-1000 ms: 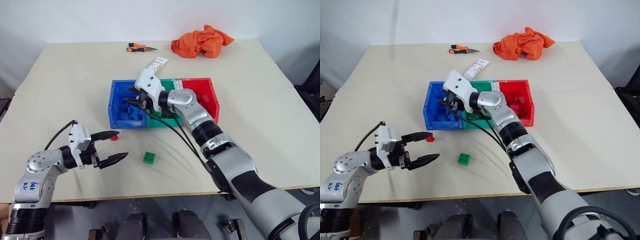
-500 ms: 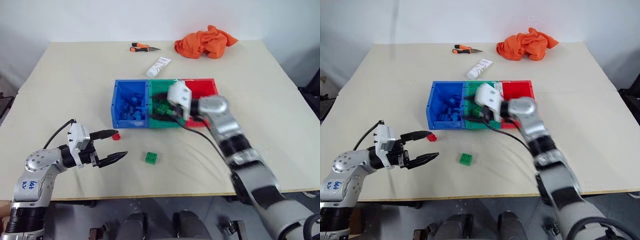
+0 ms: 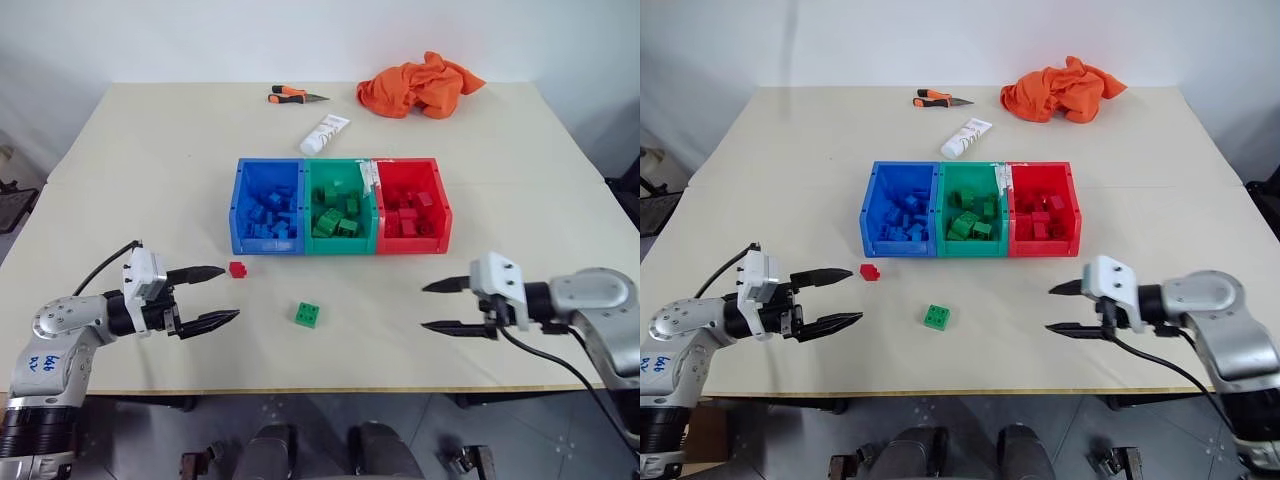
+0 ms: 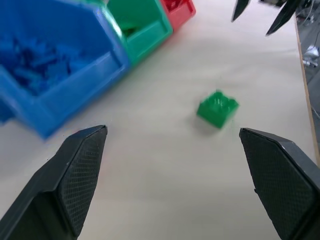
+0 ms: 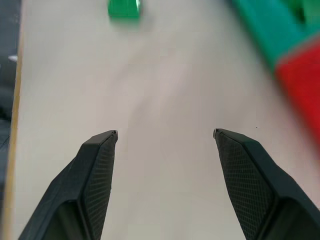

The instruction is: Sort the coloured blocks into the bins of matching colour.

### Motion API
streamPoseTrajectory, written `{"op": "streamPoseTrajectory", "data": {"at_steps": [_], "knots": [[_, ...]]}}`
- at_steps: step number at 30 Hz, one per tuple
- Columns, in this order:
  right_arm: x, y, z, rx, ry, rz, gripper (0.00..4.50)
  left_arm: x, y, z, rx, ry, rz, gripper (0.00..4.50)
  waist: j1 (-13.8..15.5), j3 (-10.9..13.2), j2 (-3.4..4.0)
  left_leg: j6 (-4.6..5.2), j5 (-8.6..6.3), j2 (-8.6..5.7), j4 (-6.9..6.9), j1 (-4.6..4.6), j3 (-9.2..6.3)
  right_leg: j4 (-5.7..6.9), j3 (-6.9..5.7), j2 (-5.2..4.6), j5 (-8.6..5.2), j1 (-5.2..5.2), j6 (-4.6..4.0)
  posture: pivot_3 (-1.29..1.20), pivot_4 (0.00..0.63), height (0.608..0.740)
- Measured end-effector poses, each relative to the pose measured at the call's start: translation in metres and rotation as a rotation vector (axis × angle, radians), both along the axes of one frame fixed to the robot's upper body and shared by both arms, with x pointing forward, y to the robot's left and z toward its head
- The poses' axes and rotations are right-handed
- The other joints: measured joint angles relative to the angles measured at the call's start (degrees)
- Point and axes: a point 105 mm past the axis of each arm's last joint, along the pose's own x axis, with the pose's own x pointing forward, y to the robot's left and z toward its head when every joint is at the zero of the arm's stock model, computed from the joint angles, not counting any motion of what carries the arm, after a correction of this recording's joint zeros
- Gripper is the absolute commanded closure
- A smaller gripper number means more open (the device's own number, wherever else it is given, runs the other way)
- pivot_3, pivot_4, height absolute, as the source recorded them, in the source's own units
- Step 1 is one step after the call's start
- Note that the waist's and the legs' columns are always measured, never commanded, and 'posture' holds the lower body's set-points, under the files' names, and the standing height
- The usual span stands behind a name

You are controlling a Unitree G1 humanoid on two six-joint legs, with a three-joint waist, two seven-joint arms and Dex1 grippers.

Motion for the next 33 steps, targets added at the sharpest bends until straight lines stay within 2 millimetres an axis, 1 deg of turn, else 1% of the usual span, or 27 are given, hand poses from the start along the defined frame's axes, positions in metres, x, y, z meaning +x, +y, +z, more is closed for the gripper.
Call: {"op": "streamPoseTrajectory", "data": {"at_steps": [3, 7, 12, 15, 16, 18, 22, 25, 27, 29, 33], "knots": [[0.000, -0.001, 0.006, 0.030, -0.016, -0.002, 1.29, -0.003, -0.002, 0.001, 0.004, -0.004, -0.006, 0.00, -0.5, 0.0, 0.00, 0.00, 0.01, 0.03, -0.01, 0.05, 0.05, 0.02, 0.03, 0.03, 0.00, 0.01, 0.00, 0.00, 0.150, 0.740], [-0.001, 0.003, 0.010, 0.075, -0.029, 0.024, 1.29, -0.012, -0.005, -0.001, 0.015, 0.017, 0.008, 0.00, -0.2, 0.0, 0.00, 0.02, -0.01, 0.02, -0.02, 0.05, 0.04, 0.02, 0.04, 0.01, 0.00, 0.01, 0.00, 0.00, 0.150, 0.740], [0.000, -0.007, 0.005, 0.104, 0.007, 0.026, 1.29, -0.042, -0.004, -0.004, 0.079, 0.136, 0.043, 0.00, -0.2, 0.0, -0.01, 0.11, -0.06, 0.02, -0.03, 0.05, 0.02, -0.26, 0.05, -0.01, 0.00, 0.15, 0.00, 0.00, 0.150, 0.740], [0.003, -0.012, 0.005, 0.111, 0.024, 0.026, 1.29, -0.058, -0.004, -0.001, 0.101, 0.173, 0.083, 0.00, -0.1, 0.0, 0.03, 0.11, -0.06, 0.03, -0.03, 0.10, 0.02, -0.31, 0.04, -0.01, 0.00, 0.25, 0.00, 0.00, 0.150, 0.740], [0.004, -0.013, 0.005, 0.112, 0.023, 0.026, 1.29, -0.060, -0.003, -0.001, 0.103, 0.177, 0.092, 0.00, -0.1, 0.0, 0.04, 0.11, -0.06, 0.03, -0.03, 0.15, 0.02, -0.33, 0.04, -0.01, 0.00, 0.29, 0.00, 0.00, 0.150, 0.740], [0.006, -0.015, 0.008, 0.113, 0.020, 0.034, 1.29, -0.068, 0.000, 0.003, 0.112, 0.179, 0.125, 0.00, -0.2, 0.0, 0.05, 0.12, -0.06, 0.04, -0.06, 0.26, 0.02, -0.41, 0.03, 0.00, 0.00, 0.42, 0.00, 0.00, 0.150, 0.740], [0.012, -0.020, 0.012, 0.118, 0.018, 0.036, 1.29, -0.084, 0.012, 0.005, 0.141, 0.182, 0.191, 0.00, -0.2, 0.1, 0.10, 0.18, -0.11, 0.04, -0.36, 0.82, 0.08, -0.78, 0.05, -0.02, -0.01, 0.99, -0.01, 0.00, 0.150, 0.740], [0.017, -0.022, 0.016, 0.121, 0.010, 0.037, 1.29, -0.082, 0.009, 0.008, 0.142, 0.162, 0.193, 0.00, 0.2, 0.1, 0.14, 0.17, -0.11, 0.03, -0.38, 0.82, 0.05, -0.81, 0.03, -0.04, -0.01, 1.00, -0.02, 0.00, 0.150, 0.740], [0.019, -0.021, 0.019, 0.121, 0.000, 0.039, 1.29, -0.072, -0.002, 0.011, 0.121, 0.116, 0.184, 0.00, 0.8, 0.1, 0.18, 0.18, -0.11, 0.01, -0.36, 0.81, 0.07, -0.82, 0.04, -0.06, -0.01, 1.02, -0.02, 0.00, 0.150, 0.740], [0.020, -0.018, 0.021, 0.118, -0.008, 0.048, 1.29, -0.060, -0.020, 0.013, 0.097, 0.066, 0.159, 0.00, 1.3, 0.1, 0.17, 0.19, -0.13, 0.00, -0.34, 0.81, 0.07, -0.83, 0.04, -0.06, 0.00, 1.02, 0.00, 0.00, 0.150, 0.740], [0.021, -0.017, 0.020, 0.121, -0.007, 0.043, 1.29, -0.046, -0.054, 0.004, 0.093, 0.019, 0.081, 0.00, 1.3, 0.1, 0.18, 0.16, -0.18, -0.01, -0.37, 0.78, 0.09, -0.80, 0.02, -0.05, 0.01, 0.96, 0.03, 0.00, 0.150, 0.740]]}}
